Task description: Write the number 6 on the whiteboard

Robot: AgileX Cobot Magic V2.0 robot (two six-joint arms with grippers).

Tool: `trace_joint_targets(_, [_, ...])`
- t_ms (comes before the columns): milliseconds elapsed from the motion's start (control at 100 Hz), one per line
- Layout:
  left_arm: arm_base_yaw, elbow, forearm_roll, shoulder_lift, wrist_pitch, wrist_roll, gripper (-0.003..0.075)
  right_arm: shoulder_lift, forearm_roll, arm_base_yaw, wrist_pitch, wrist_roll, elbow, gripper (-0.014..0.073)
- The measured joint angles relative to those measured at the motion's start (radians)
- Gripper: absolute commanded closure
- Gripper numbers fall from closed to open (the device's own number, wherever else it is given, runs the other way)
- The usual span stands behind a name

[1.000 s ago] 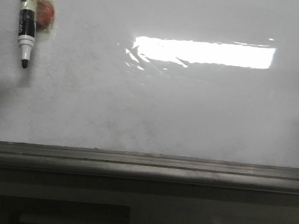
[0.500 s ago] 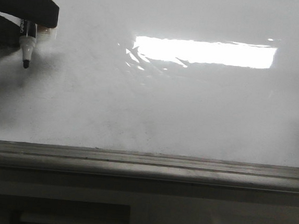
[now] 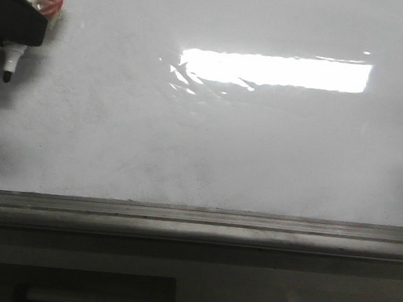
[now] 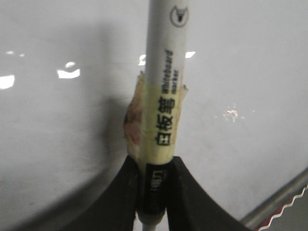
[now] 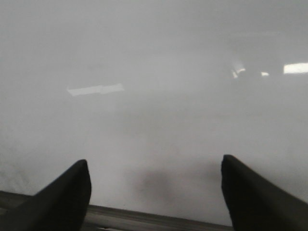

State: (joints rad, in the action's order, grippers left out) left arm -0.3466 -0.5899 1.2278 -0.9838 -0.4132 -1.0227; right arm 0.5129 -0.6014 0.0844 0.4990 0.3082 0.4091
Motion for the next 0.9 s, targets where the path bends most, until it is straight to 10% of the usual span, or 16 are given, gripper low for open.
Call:
trace_joint_targets(380, [0.000,-0.059,-0.289,0.063,-0.316,-0.002,0.0741,0.296,-0.387,0.151,0.296,0.472,0.242,0.0085])
trace_joint_targets(900, [-0.199,-0.061,-0.514,0.061,-0.285,0.119,0.0741,0.859,-0.387,0.400,0.506,0.520,0.791,0.0085])
